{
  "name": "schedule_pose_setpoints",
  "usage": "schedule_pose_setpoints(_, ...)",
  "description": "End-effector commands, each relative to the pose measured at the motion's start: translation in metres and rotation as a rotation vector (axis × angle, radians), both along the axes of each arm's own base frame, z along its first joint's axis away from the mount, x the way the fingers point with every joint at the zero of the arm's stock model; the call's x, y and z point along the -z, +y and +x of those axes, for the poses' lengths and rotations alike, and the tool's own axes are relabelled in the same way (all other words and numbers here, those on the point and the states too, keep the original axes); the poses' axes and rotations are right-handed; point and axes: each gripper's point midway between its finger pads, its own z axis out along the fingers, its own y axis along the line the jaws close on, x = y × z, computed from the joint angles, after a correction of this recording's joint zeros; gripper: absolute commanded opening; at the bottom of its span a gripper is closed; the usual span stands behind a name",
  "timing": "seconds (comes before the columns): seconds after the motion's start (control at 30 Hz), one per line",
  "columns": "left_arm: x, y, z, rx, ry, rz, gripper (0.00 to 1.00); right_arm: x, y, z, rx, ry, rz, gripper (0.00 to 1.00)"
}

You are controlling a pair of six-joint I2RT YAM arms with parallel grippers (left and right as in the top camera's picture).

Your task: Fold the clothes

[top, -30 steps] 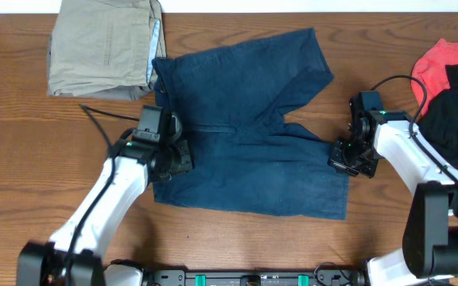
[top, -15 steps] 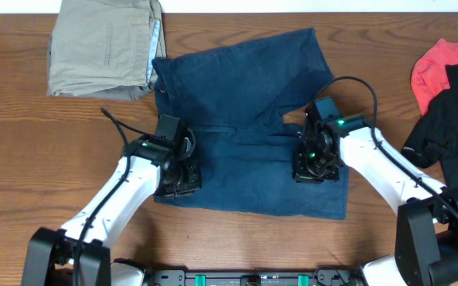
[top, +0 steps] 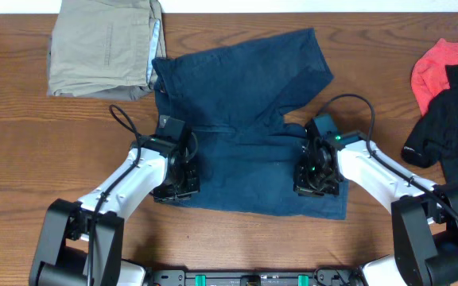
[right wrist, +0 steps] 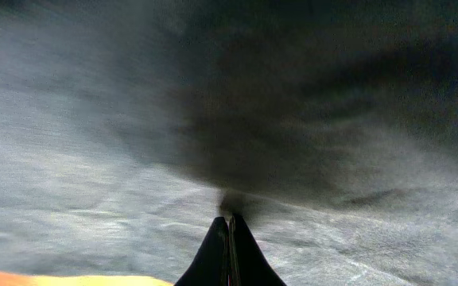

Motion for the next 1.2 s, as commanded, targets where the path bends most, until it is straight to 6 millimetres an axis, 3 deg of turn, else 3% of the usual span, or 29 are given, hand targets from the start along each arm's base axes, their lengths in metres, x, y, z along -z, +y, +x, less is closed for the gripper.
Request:
schedule_pose_setpoints(0.0, 0.010, 0.007, -0.010, -0.008, 0.046, 0.041, 0.06, 0.009, -0.005, -0.010, 0.038, 0.029, -0.020, 0.01)
schedule_pose_setpoints(0.4, 0.021, 0.028, -0.031, -0.090, 0.163, 0.077, 0.06, 0.020, -0.039, -0.033, 0.203, 0.145, -0.062, 0.01)
schedule_pose_setpoints(0.6, 0.012, 0.036, -0.047, -0.158, 0.229, 0.102, 0.06, 0.013, -0.046, -0.041, 0.282, 0.187, -0.083, 0.01)
schedule_pose_setpoints(0.7, 0.000, 0.036, -0.046, -0.171, 0.195, 0.093, 0.06, 0.002, -0.048, -0.040, 0.290, 0.152, -0.087, 0.01)
schedule_pose_setpoints(0.93, -0.045, 0.035, -0.042, -0.193, 0.013, 0.034, 0.06, -0.040, -0.083, -0.050, 0.396, 0.016, -0.245, 0.01)
schedule_pose_setpoints(1.03, -0.066, 0.032, -0.032, -0.210, -0.120, -0.011, 0.06, -0.062, -0.080, -0.037, 0.374, -0.134, -0.187, 0.01)
schedule_pose_setpoints(1.17, -0.098, 0.025, 0.000, -0.211, -0.366, -0.098, 0.06, -0.093, -0.064, -0.004, 0.292, -0.376, -0.045, 0.04)
